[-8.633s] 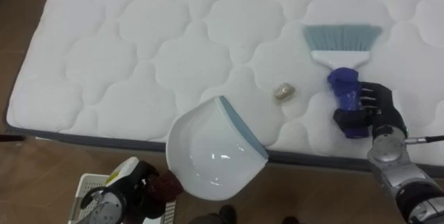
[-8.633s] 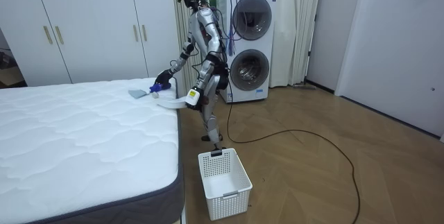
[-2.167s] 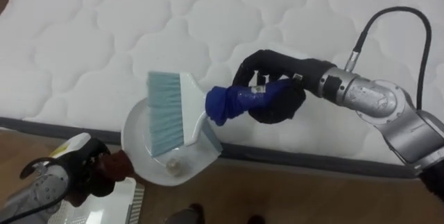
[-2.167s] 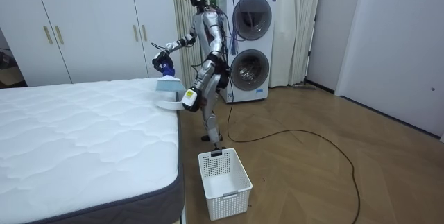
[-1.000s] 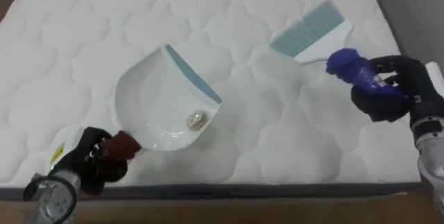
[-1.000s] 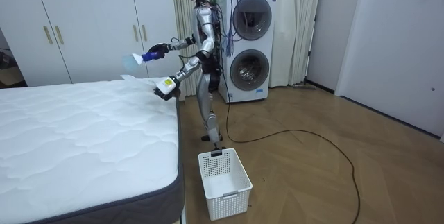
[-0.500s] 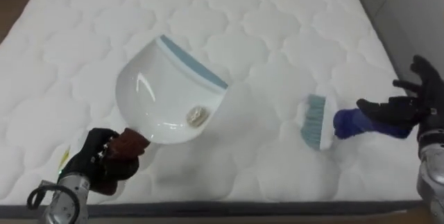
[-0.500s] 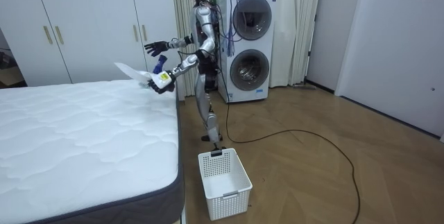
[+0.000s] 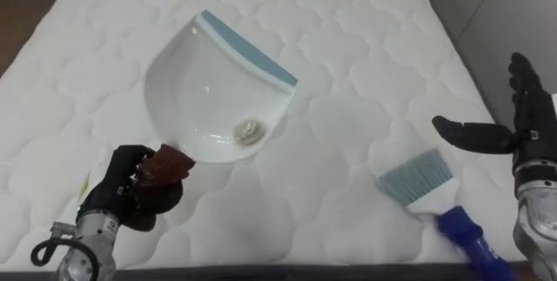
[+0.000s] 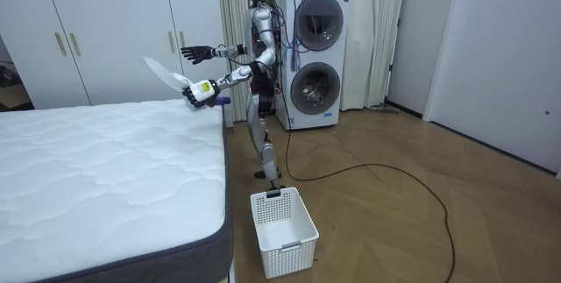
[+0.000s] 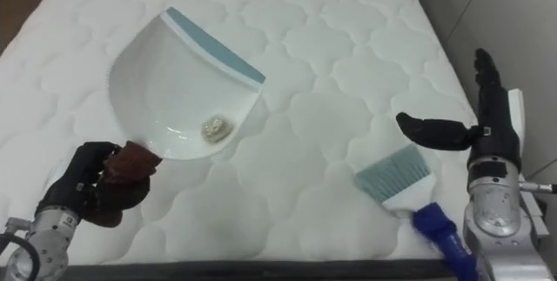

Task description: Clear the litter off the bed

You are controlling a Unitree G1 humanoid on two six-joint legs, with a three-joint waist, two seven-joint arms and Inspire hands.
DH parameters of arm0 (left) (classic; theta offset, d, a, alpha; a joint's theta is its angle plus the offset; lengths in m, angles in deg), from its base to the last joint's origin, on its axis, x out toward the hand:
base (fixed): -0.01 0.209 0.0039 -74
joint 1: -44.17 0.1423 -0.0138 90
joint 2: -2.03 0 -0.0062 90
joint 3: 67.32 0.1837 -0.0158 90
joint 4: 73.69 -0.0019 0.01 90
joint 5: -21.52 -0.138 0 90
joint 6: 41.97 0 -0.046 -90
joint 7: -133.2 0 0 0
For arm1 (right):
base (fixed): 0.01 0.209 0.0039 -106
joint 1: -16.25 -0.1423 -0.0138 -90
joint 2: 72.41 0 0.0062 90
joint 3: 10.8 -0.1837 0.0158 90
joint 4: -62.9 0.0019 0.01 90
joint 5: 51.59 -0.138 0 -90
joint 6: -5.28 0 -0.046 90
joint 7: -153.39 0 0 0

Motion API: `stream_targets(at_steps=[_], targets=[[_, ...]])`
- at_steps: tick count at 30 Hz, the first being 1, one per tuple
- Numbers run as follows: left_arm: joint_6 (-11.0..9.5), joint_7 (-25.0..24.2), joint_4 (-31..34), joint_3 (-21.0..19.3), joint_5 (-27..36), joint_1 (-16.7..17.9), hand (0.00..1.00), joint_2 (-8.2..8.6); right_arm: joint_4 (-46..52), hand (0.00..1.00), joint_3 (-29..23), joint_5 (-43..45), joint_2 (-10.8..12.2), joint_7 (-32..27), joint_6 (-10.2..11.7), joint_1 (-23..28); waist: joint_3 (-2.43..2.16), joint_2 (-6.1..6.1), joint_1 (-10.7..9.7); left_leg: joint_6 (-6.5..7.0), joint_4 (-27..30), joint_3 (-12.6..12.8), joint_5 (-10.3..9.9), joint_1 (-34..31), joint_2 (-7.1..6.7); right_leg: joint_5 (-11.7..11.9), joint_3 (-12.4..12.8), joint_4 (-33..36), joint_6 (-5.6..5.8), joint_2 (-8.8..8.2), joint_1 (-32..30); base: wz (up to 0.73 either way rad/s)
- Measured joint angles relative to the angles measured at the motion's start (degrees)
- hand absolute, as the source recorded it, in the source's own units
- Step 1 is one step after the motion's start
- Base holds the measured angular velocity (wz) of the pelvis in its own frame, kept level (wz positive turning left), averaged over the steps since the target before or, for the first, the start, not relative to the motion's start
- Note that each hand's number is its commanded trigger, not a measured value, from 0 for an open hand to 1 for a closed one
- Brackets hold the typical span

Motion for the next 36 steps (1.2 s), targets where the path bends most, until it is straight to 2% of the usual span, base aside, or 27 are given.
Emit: stream_targets(at_steps=[4, 7, 11, 13, 16, 21, 24, 26, 28, 30, 34, 36], targets=[[0.0, -0.1, 0.0, -2.1, 0.1, 0.1, 1.00, 2.15, 1.3, 0.00, 0.0, 1.0, 0.9, 0.1, 0.0, 0.1, 0.03, -0.05, 0.5, -0.05, 0.0, 0.2, 0.0, 0.2, 0.02, 0.1, 1.4, -0.4, 0.05, 0.41, 0.1, -0.06], [0.0, -0.1, 0.0, -2.3, 0.1, 0.2, 1.00, 2.17, 3.2, 0.00, 0.0, 4.6, 1.8, 0.8, 0.0, 0.1, 0.06, 0.01, 0.8, -0.08, 0.0, 0.2, 0.0, 0.7, 0.04, 0.1, 1.4, -0.6, 0.00, 0.47, 0.7, -0.03], [0.0, -0.1, -0.1, -2.3, 0.2, 0.2, 1.00, 2.21, 4.1, 0.00, 0.2, 4.7, 1.8, 2.6, 0.0, 0.1, 0.11, 0.08, 1.9, -0.10, -0.1, 0.2, 0.0, 1.0, 0.13, 0.3, 1.3, -0.5, 0.00, 0.50, 1.0, 0.00], [0.0, -0.1, -0.1, -2.4, 2.3, 0.3, 1.00, 2.20, 5.0, 0.00, 0.4, 5.0, 1.8, 4.2, 0.0, 0.1, 0.27, 0.31, 2.7, -0.10, -0.1, 0.1, 0.0, 0.9, 0.10, 0.3, 1.1, -0.6, 0.03, 0.46, 1.0, 0.04], [0.0, 0.0, -0.1, -2.4, 4.5, 0.9, 1.00, 2.12, 7.0, 0.00, 0.8, 5.2, 1.8, 4.9, 0.0, 0.1, 0.52, 0.69, 2.9, -0.10, -0.1, -0.4, 0.0, 0.4, 0.03, 0.3, 0.0, -0.6, 0.06, 0.31, 1.0, 0.13], [-0.1, 0.2, -0.1, -2.4, 5.7, 1.3, 1.00, 2.18, 7.0, 0.00, 1.7, 5.1, 1.9, 5.0, 0.0, -0.1, 0.51, 0.66, 4.4, -0.10, 0.0, -1.3, 0.0, -0.2, -0.04, 0.3, -0.5, -0.1, 0.07, 0.16, 1.1, 0.15], [-0.1, 0.1, 0.1, -2.4, 5.6, 1.3, 1.00, 2.31, 7.0, 0.00, 1.8, 6.3, 2.0, 4.8, 0.0, -0.1, 0.51, 0.56, 4.2, -0.03, 0.2, -4.6, 0.0, -1.0, -0.82, 0.2, -2.0, 0.0, 0.37, -0.27, 1.8, 0.50], [-0.1, 0.1, 1.5, -2.3, 5.5, 1.3, 1.00, 2.48, 7.2, 0.00, 1.6, 8.3, 2.0, 4.8, 0.0, 0.1, 0.53, 0.39, 2.1, 0.29, 1.3, -9.6, 0.2, -3.0, -2.20, -0.3, -2.5, 0.0, 1.05, -0.73, 2.4, 1.07], [-0.1, 0.1, 2.1, -2.0, 5.7, 1.3, 1.00, 2.49, 7.2, 0.00, 1.9, 9.3, 2.0, 4.8, 0.0, 0.3, 0.40, 0.11, 1.7, 0.51, 1.9, -12.3, 0.6, -3.4, -3.26, -0.9, -0.7, 0.0, 1.92, -0.96, 2.9, 0.94], [-0.1, 0.1, 2.5, -2.1, 5.7, 1.3, 1.00, 2.47, 7.7, 0.00, 1.8, 9.6, 2.0, 4.8, 0.0, 0.3, 0.45, 0.03, 2.2, 0.51, 2.8, -14.5, 0.7, -4.3, -3.99, -1.2, 0.0, -0.3, 2.26, -0.93, 3.4, 0.67], [0.0, 0.3, 2.7, -2.1, 5.7, 1.9, 1.00, 2.93, 9.4, 0.00, 1.9, 9.5, 2.0, 4.8, 0.0, 0.2, 0.45, 0.01, 3.6, 0.25, 5.0, -18.0, 0.8, -6.7, -4.72, -1.3, -0.2, -0.6, 2.34, -0.50, 4.1, 0.59], [0.0, 0.3, 2.7, -2.1, 5.7, 2.7, 1.00, 3.17, 9.4, 0.00, 2.0, 9.6, 2.0, 4.8, 0.0, 0.3, 0.48, -0.04, 4.2, 0.23, 5.3, -18.1, 0.9, -7.1, -4.88, -1.7, -0.8, -0.6, 2.41, -0.51, 4.6, 0.53]])
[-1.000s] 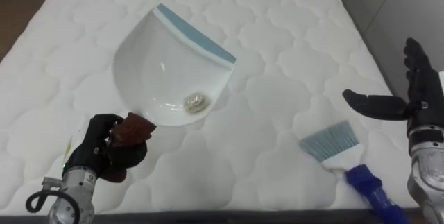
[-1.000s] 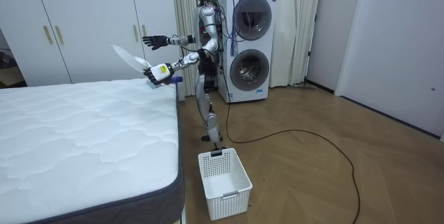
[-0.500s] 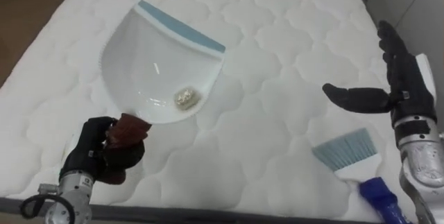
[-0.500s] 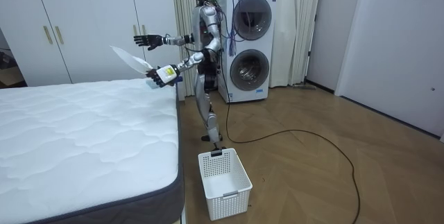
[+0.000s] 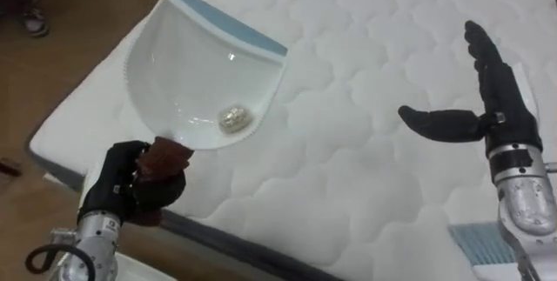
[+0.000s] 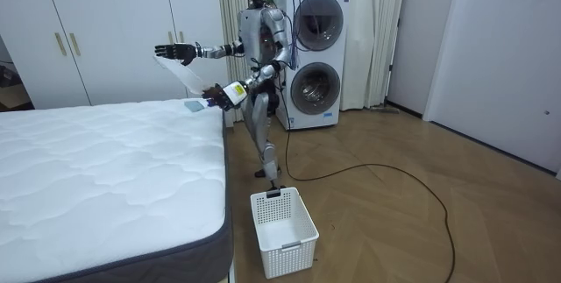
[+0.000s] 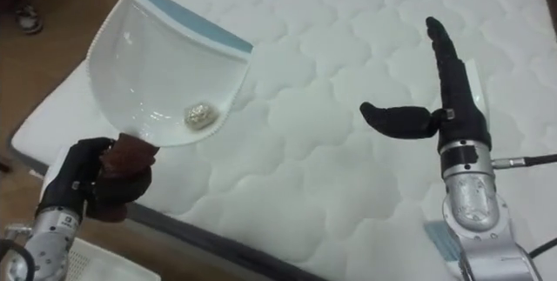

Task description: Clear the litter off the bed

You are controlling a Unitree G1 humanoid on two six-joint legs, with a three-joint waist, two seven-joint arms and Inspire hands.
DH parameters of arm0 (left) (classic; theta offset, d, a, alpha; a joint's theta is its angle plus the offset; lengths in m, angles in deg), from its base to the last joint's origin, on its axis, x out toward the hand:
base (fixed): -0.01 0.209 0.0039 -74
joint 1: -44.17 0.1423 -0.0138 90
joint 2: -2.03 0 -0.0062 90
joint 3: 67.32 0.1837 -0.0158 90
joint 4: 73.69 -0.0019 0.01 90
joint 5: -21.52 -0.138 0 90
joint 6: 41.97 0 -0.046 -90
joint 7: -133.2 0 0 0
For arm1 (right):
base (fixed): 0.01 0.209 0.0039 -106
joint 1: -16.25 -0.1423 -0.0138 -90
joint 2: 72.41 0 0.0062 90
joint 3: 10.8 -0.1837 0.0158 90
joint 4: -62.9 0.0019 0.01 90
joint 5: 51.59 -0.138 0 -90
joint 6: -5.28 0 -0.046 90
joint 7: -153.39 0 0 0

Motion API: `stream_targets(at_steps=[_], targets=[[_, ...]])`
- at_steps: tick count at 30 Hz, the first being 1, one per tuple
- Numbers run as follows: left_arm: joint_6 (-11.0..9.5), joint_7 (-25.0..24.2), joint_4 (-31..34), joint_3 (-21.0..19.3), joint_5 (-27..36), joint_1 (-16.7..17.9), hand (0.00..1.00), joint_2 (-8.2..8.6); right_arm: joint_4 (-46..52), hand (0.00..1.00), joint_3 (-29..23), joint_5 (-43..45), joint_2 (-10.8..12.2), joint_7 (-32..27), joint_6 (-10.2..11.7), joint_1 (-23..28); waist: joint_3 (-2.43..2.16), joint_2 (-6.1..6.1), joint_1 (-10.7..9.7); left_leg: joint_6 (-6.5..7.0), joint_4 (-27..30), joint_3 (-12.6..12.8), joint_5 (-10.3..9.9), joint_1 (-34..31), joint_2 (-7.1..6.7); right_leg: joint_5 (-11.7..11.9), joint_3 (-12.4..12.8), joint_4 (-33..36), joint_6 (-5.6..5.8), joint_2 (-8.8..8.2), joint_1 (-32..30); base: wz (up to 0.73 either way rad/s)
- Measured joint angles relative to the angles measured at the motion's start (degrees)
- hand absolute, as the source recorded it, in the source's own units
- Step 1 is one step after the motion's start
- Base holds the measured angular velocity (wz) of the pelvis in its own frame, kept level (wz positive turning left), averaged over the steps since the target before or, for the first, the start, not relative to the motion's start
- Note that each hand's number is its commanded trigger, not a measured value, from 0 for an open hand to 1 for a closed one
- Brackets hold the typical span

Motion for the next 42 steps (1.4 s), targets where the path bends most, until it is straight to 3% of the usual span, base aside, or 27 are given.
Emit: stream_targets(at_steps=[3, 5, 7, 9, 10, 13, 14, 15, 16, 17, 18, 20, 22, 24, 26, 28, 30, 31, 32, 33, 34, 35, 37, 38, 39, 41, 42], targets=[[0.0, 0.1, 0.0, 0.0, -0.1, 0.3, 1.00, 0.16, 0.1, 0.00, -0.2, 1.3, 0.0, 0.0, 0.0, 0.6, 0.00, 0.02, -0.6, -0.16, 1.9, 0.3, 0.3, -3.0, -0.06, -0.4, -3.1, 0.0, -0.13, 0.21, 0.1, 0.87], [0.0, 0.1, 0.0, 0.0, -0.1, 0.6, 1.00, 0.50, 0.5, 0.00, -0.3, 1.7, 0.0, -0.1, 0.0, 1.4, -0.01, -0.02, -1.5, 0.07, 2.7, 2.5, 1.0, -4.7, 0.23, -0.6, -5.3, 0.1, -0.26, 0.19, 0.3, 0.90], [0.0, 0.1, 0.0, 0.3, 0.1, 0.6, 1.00, 1.09, 0.9, 0.00, -0.4, 1.7, 0.2, -0.1, 0.0, 2.4, 0.03, 0.06, -2.6, 0.95, 4.0, 11.2, 1.6, -6.6, 2.17, -1.6, -7.1, 0.1, -0.19, -0.04, 1.1, 1.06], [0.0, 0.1, 0.0, 0.4, 0.2, 0.6, 1.00, 1.15, 0.9, 0.00, -0.4, 1.9, 1.3, 0.0, 0.1, 2.4, 0.13, 0.25, -3.0, 1.52, 4.6, 14.8, 2.0, -7.2, 2.98, -2.1, -7.4, 0.1, -0.23, -0.05, 1.2, 0.72], [0.0, 0.2, 0.0, 0.4, 0.4, 0.6, 1.00, 1.32, 0.9, 0.00, -0.4, 2.1, 1.7, 0.1, 0.2, 2.4, 0.15, 0.30, -2.5, 1.67, 4.4, 14.9, 2.3, -7.4, 2.70, -2.6, -8.1, 0.1, -0.24, -0.23, 1.3, 0.58], [-0.1, 0.2, 0.0, 0.0, 0.4, 0.5, 1.00, 1.35, 1.1, 0.00, -0.6, 2.1, 2.2, 0.0, 0.3, 2.5, 0.09, 0.26, -3.2, 2.30, 2.8, 15.2, 4.5, -8.9, 1.25, -3.9, -13.5, -1.5, -0.25, -0.97, 2.0, 0.72], [-0.2, 0.2, 0.0, 0.1, 0.4, 0.4, 1.00, 1.61, 1.1, 0.00, -0.9, 2.1, 2.2, 0.0, 0.3, 2.6, 0.09, 0.21, -4.7, 3.14, 2.1, 18.6, 5.7, -9.1, 1.53, -4.0, -16.7, -2.2, -0.13, -1.99, 2.2, 1.07], [-0.2, 0.2, 0.0, 0.1, 0.4, 0.3, 1.00, 1.79, 1.1, 0.00, -1.1, 2.1, 2.2, 0.0, 0.3, 2.7, 0.11, 0.21, -5.4, 3.78, 2.9, 21.8, 5.3, -9.2, 2.48, -4.2, -18.2, -2.0, -0.07, -2.20, 2.3, 0.90], [-0.2, 0.2, 0.0, 0.1, 0.4, 0.3, 1.00, 2.04, 1.0, 0.00, -1.2, 2.1, 2.7, 0.1, 0.3, 3.1, 0.08, 0.30, -5.6, 5.24, 8.5, 27.6, 1.6, -9.4, 5.28, -4.6, -20.6, -1.6, 0.15, -2.25, 2.9, 0.44], [-0.3, 0.2, 0.0, 0.0, 0.4, 0.3, 1.00, 2.02, 1.0, 0.00, -1.2, 2.1, 3.2, 0.3, 0.3, 3.2, 0.04, 0.36, -5.2, 4.76, 11.9, 29.3, -0.6, -9.3, 6.69, -4.9, -21.8, -1.2, 0.38, -2.16, 3.2, 0.16], [-0.4, 0.2, 0.0, 0.0, 0.4, 0.0, 1.00, 2.03, 1.0, 0.00, -1.2, 1.9, 4.0, 1.0, 0.3, 3.0, 0.20, 1.00, -4.0, 3.45, 13.9, 29.2, -3.2, -9.4, 8.29, -5.8, -22.7, 1.4, 0.94, -1.75, 3.1, 0.17], [-0.4, 0.2, 0.0, 0.2, -0.1, -0.9, 1.00, 2.08, 0.7, 0.00, -1.0, 1.9, 4.8, 1.6, 0.3, 3.0, 0.35, 1.02, -4.4, 3.81, 11.7, 24.7, -3.7, -9.5, 6.63, -5.9, -21.2, 5.2, 1.00, -1.44, 1.4, 0.46], [-0.6, 0.2, 0.1, 0.7, -0.2, -1.1, 1.00, 2.56, 0.0, 0.00, -1.1, 1.3, 4.8, 1.8, 0.3, 3.0, 0.29, 1.01, -4.0, 3.98, 8.0, 23.1, -1.8, -8.7, 5.50, -5.8, -12.7, 6.6, -0.18, -1.47, -2.7, 0.33], [-0.6, 0.2, 0.0, 0.6, -0.2, -1.0, 1.00, 2.60, -0.3, 0.00, -1.0, 1.4, 4.9, 1.8, 0.3, 3.2, 0.47, 1.60, -3.0, 3.55, 6.7, 21.0, -0.7, -8.2, 5.02, -3.7, -9.1, 4.4, -1.03, -0.57, -5.9, 0.30], [-1.0, 0.2, 0.4, 0.2, -0.2, -0.7, 1.00, 2.61, -1.0, 0.00, -1.0, 1.8, 4.9, 1.1, 0.2, 3.6, 0.00, 0.87, -1.6, 3.23, 4.5, 21.0, 0.5, -7.1, 3.82, -3.3, -12.2, 5.2, -2.22, -1.96, -5.2, 0.42], [-1.1, 0.1, 0.6, 0.2, -0.2, -0.6, 1.00, 2.55, -1.1, 0.00, -0.4, 2.0, 4.9, 0.4, 0.1, 3.6, 0.02, 0.96, -1.4, 3.24, 4.2, 21.0, 0.6, -7.1, 3.40, -3.4, -15.4, 5.1, -2.01, -2.17, -3.7, 0.55], [-1.1, -0.3, 0.7, 0.3, -0.2, -0.8, 1.00, 2.59, -1.3, 0.00, 0.1, 2.1, 5.0, 0.2, -0.2, 3.6, -0.07, 1.10, -1.6, 3.40, 4.1, 19.1, 0.5, -7.0, 2.71, -3.5, -17.8, 6.9, -1.86, -2.23, -2.9, 0.85], [-1.1, -0.4, 0.7, 0.3, -0.2, -0.8, 1.00, 2.56, -1.3, 0.00, 0.2, 2.2, 5.1, 0.1, -0.7, 3.7, -0.06, 1.10, -2.3, 3.57, 3.4, 16.2, 1.0, -6.7, 1.62, -3.4, -18.1, 10.2, -1.81, -3.03, -3.2, 0.92], [-1.0, -0.5, 0.7, 0.5, -0.2, -0.8, 1.00, 2.55, -1.4, 0.00, 0.2, 2.1, 5.1, 0.1, -1.0, 3.7, -0.01, 1.02, -3.0, 3.71, 2.9, 14.3, 1.4, -6.1, 0.93, -3.4, -16.9, 12.5, -1.75, -3.44, -3.5, 1.34], [-1.0, -0.5, 0.6, 1.2, -0.2, -0.8, 1.00, 2.45, -1.7, 0.00, 0.2, 2.2, 5.2, -0.1, -1.1, 3.9, 0.10, 0.89, -4.2, 3.92, 1.8, 10.3, 2.1, -4.8, 0.13, -3.6, -11.8, 16.5, -1.46, -3.65, -5.6, 1.46], [-1.0, -0.5, 0.6, 1.9, -0.1, -0.9, 1.00, 2.43, -2.3, 0.00, 0.1, 2.2, 5.5, -0.1, -1.1, 3.9, 0.07, 1.11, -5.0, 4.18, 1.3, 6.4, 2.4, -4.4, -0.38, -4.4, -4.4, 15.2, -1.30, -1.26, -7.3, 1.37], [-1.0, -0.4, 0.6, 2.3, -0.2, -0.9, 1.00, 2.41, -2.5, 0.00, 0.1, 2.1, 5.8, -0.1, -1.1, 4.0, 0.18, 1.23, -5.1, 4.11, 0.8, 4.9, 2.7, -4.1, -0.45, -4.4, -1.6, 14.2, -1.34, -0.13, -8.5, 1.33], [-1.0, -1.0, 0.2, 3.2, -0.2, -0.6, 1.00, 2.12, -2.6, 0.00, 0.2, 2.0, 6.7, -0.1, -1.1, 4.4, 0.44, 1.33, -6.2, 2.99, 0.8, -0.6, 3.5, -3.8, -1.44, -2.5, 7.9, 9.0, -0.73, 1.27, -13.3, 1.34], [-1.0, -1.3, -0.1, 3.2, -0.2, -0.6, 1.00, 2.06, -2.6, 0.00, 0.2, 2.2, 6.8, -0.3, -1.1, 4.5, 0.40, 1.08, -6.3, 2.73, 1.2, -1.7, 3.5, -4.0, -2.12, -1.3, 10.0, 7.4, -0.31, 1.21, -14.2, 1.29], [-1.0, -1.6, -0.8, 3.2, -0.2, -0.5, 1.00, 1.96, -2.8, 0.00, 0.3, 2.8, 6.8, -1.0, -1.1, 4.5, 0.45, 0.62, -6.3, 1.96, 3.6, -2.7, 2.6, -4.9, -3.03, 3.2, 12.4, 6.5, 0.77, 0.44, -15.2, 1.22], [-1.0, -2.0, -2.2, 4.0, -0.2, -0.3, 1.00, 1.64, -3.7, 0.00, 0.2, 3.4, 6.6, -2.3, -1.1, 5.3, -0.33, 1.74, -5.9, 2.07, 6.5, 4.7, 0.9, -6.5, -0.07, 3.9, 8.6, 5.4, -0.53, 0.82, -14.4, 1.04], [-1.0, -1.9, -2.4, 4.0, -0.2, -0.3, 1.00, 1.58, -3.8, 0.00, 0.2, 3.5, 6.6, -2.4, -1.1, 5.3, -0.22, 1.84, -5.2, 2.04, 6.1, 6.1, 0.9, -6.5, 0.51, 3.9, 8.3, 5.2, -0.64, 0.98, -14.3, 0.47]])
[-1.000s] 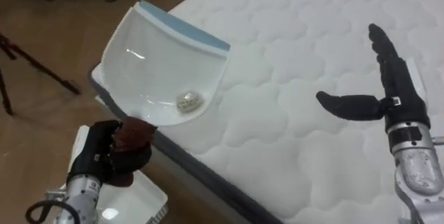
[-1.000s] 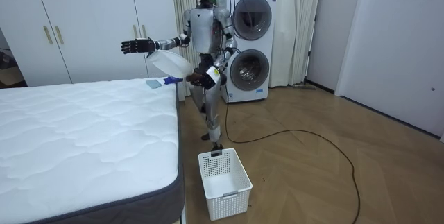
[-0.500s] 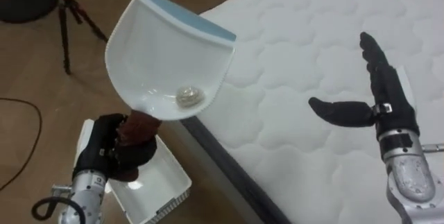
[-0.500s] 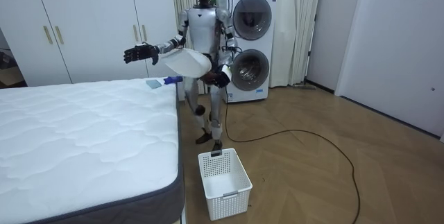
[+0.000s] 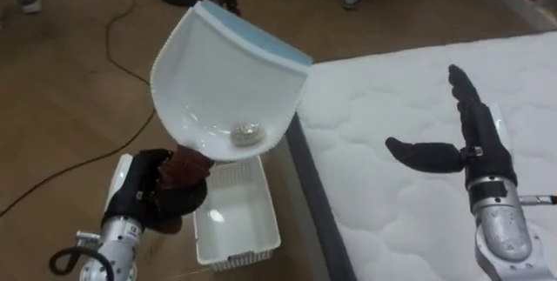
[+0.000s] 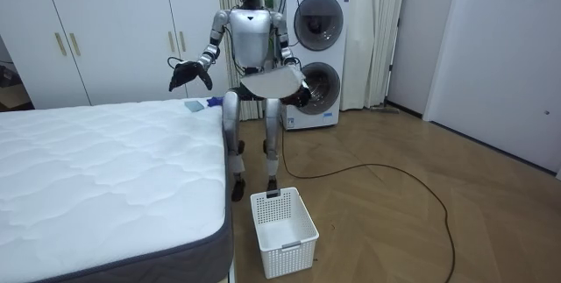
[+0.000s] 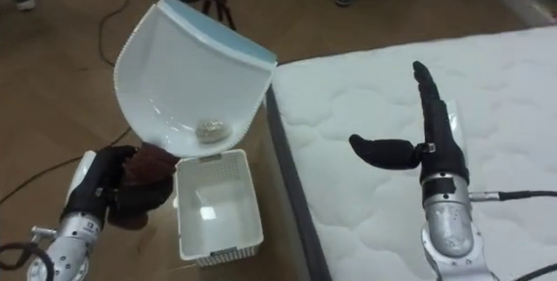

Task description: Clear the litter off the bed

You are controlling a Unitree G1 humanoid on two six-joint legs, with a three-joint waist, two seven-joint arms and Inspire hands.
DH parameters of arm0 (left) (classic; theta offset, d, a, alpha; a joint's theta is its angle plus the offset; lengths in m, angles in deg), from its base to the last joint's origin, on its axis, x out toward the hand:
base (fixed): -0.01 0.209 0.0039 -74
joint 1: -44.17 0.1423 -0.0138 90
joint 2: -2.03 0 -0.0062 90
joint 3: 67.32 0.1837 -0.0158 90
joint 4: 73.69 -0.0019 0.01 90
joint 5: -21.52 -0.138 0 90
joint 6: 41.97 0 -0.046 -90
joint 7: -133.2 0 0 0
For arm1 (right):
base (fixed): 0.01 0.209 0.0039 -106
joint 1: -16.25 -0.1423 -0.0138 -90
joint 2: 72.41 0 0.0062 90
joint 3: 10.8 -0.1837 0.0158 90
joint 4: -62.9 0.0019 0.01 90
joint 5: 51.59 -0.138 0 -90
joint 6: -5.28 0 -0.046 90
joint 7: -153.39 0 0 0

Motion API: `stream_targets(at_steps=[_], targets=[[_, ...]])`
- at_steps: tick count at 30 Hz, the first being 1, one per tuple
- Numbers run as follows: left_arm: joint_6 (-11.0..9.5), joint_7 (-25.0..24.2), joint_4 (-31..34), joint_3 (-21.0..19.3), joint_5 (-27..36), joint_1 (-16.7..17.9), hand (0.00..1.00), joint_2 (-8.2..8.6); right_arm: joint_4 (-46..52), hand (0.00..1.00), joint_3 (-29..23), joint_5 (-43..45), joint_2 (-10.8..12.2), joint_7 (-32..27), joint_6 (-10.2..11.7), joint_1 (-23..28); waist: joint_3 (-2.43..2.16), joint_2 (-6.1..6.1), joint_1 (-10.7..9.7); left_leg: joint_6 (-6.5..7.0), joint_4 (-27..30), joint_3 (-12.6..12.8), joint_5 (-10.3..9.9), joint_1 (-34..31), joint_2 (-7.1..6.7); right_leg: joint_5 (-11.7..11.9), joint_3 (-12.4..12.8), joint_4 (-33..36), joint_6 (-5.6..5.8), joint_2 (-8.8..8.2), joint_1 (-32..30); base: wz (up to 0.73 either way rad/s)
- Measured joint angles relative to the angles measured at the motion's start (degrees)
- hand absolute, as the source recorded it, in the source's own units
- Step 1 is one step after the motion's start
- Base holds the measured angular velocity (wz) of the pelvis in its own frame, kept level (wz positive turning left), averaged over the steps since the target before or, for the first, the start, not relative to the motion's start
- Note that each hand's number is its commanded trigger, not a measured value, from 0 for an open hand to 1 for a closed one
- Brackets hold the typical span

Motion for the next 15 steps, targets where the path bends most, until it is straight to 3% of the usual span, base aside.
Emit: stream_targets(at_steps=[4, 8, 15], targets=[[0.1, 0.8, -0.6, -0.4, 0.0, 0.3, 1.00, -0.05, -0.3, 0.00, 0.7, -0.1, 0.0, 0.3, 0.0, 0.0, 0.29, 0.13, 2.5, -0.34, -2.1, 0.1, 0.1, -0.1, 0.21, 0.0, 0.1, -1.0, -0.60, 0.93, 0.7, 0.20], [0.1, 1.4, -1.8, -1.8, 0.0, 0.3, 1.00, -0.27, -0.6, 0.00, 0.8, -1.1, 0.0, 1.5, 0.0, 0.0, 0.79, -0.49, 2.5, -0.31, -2.5, 0.2, -0.4, 0.3, 0.38, -0.6, 0.2, -0.9, -0.87, 0.90, 1.4, 0.10], [0.1, 1.8, -4.0, -1.6, -0.5, 0.3, 1.00, -0.74, -1.9, 0.00, 1.4, -0.1, 0.0, 3.9, 0.1, -0.2, 1.10, -0.14, 2.6, -0.13, 3.0, -0.9, -4.2, -2.0, 0.27, -4.0, -0.5, 3.5, -0.68, 0.90, 0.2, 0.09]])
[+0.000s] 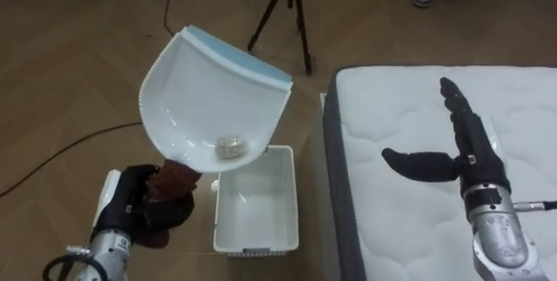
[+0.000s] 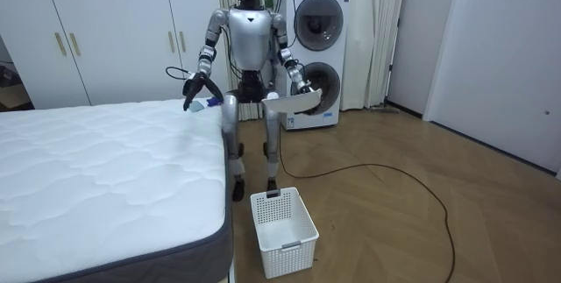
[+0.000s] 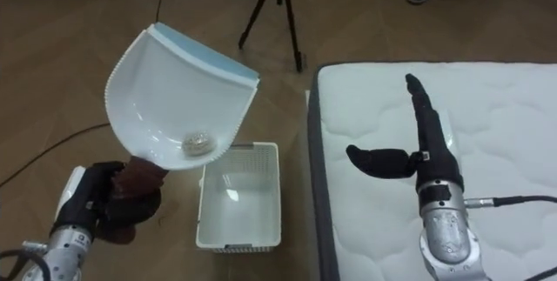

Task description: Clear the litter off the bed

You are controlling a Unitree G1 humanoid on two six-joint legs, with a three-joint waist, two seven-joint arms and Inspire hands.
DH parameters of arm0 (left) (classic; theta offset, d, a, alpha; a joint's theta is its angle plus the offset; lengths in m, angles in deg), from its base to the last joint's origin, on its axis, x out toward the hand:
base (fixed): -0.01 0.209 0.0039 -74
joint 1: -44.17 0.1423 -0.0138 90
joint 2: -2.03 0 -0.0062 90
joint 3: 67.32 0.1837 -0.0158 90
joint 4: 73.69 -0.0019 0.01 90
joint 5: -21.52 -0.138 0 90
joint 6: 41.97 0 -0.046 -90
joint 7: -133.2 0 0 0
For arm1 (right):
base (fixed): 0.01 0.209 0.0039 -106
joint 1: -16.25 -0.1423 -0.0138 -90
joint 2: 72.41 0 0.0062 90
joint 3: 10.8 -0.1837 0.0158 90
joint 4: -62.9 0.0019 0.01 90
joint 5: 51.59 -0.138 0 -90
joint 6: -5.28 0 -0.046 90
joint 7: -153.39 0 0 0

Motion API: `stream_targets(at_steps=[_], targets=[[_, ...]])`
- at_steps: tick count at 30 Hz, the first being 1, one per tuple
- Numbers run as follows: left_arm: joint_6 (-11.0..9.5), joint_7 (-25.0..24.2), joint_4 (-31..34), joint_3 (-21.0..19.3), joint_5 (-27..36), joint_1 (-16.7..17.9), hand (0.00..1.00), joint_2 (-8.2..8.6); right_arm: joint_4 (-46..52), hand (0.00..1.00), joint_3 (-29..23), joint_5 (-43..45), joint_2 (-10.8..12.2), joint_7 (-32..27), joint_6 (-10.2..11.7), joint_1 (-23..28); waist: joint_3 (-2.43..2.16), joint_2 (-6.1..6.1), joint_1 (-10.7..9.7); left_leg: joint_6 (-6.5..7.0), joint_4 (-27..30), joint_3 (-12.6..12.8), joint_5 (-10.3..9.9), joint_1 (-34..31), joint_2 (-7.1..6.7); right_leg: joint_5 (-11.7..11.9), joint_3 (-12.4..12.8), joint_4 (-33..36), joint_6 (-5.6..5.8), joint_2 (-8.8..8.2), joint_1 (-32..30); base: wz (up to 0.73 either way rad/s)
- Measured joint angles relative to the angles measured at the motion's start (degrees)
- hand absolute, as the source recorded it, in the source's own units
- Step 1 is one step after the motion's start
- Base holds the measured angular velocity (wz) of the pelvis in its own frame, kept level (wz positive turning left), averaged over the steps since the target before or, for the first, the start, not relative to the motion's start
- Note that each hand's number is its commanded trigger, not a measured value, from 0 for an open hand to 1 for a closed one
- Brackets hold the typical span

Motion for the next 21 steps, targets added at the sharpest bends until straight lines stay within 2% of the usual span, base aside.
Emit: stream_targets(at_steps=[2, 6, 10, 13, 16, 17, 18, 19, 21], targets=[[0.0, -0.1, -1.6, 0.0, -1.0, -0.4, 1.00, -0.12, -0.6, 0.00, 0.2, 0.0, 0.0, 0.3, 0.1, 0.1, 0.22, 0.43, 0.1, 0.00, 0.1, -0.4, 0.0, -0.7, -0.10, 0.0, -0.4, -0.1, -0.01, -0.01, -0.4, 0.12], [0.9, -0.3, -5.2, 0.0, -5.7, -0.5, 1.00, -0.26, -3.9, 0.00, 0.6, 0.6, 0.0, 0.6, 0.1, 0.2, 0.03, 1.16, 0.0, 0.04, 1.0, -1.5, 0.1, -3.7, -0.82, -0.5, -1.3, 1.3, -0.02, -0.56, -3.2, 0.15], [1.1, -0.9, -6.8, 0.4, -8.5, -0.9, 1.00, -1.14, -6.7, 0.00, 0.7, 1.0, 0.0, 0.6, 0.6, -1.3, 0.13, 2.34, -1.3, 0.28, 1.9, -3.0, 0.5, -6.4, -1.78, -1.0, -3.5, 2.7, 0.07, -1.62, -5.3, 0.24], [1.1, -1.3, -11.8, 0.8, -8.4, -4.2, 1.00, -3.57, -9.8, 0.00, 0.7, 1.3, -0.1, 0.5, 0.6, -2.8, 0.16, 3.75, -2.2, 0.56, 2.0, -2.7, 1.0, -7.7, -2.20, -1.3, -4.3, 4.1, 0.32, -2.50, -6.8, 0.17], [1.1, -1.3, -15.6, 1.3, -9.2, -8.1, 1.00, -6.25, -10.4, 0.00, 1.0, 2.7, -0.2, 0.4, 1.2, -3.1, 0.50, 5.10, -3.4, 0.80, 2.3, -2.5, 1.9, -10.6, -3.43, -2.3, -4.2, 7.4, 0.46, -4.11, -10.9, 0.08], [1.1, -1.4, -16.5, 1.8, -9.5, -9.3, 1.00, -7.08, -11.3, 0.00, 1.2, 3.1, -0.2, 0.5, 1.3, -3.1, 0.52, 6.08, -4.0, 0.87, 3.0, -2.4, 1.9, -11.7, -3.59, -2.5, -4.2, 8.2, 0.60, -4.27, -12.0, 0.10], [1.1, -1.4, -16.7, 2.4, -9.6, -9.9, 1.00, -7.69, -11.8, 0.00, 1.2, 3.1, -0.2, 0.5, 1.3, -3.1, 0.61, 6.52, -4.3, 0.93, 3.2, -2.1, 2.0, -12.1, -3.59, -2.6, -4.0, 8.7, 0.69, -4.41, -12.4, 0.19], [1.0, -1.5, -17.2, 3.2, -9.7, -10.7, 1.00, -8.77, -13.1, 0.00, 1.2, 3.1, -0.3, 0.7, 1.4, -3.3, 0.67, 7.31, -5.5, 1.25, 3.4, -1.0, 2.2, -12.9, -3.62, -3.1, -4.1, 9.7, 0.83, -5.03, -13.3, 0.14], [1.0, -2.0, -19.0, 4.6, -9.5, -12.6, 1.00, -10.36, -14.0, 0.00, 1.2, 3.3, -0.7, 0.9, 1.4, -3.5, 0.67, 8.03, -6.0, 1.69, 3.1, 1.2, 2.4, -13.5, -3.81, -3.9, -3.2, 11.9, 1.02, -6.16, -15.2, -0.08]])
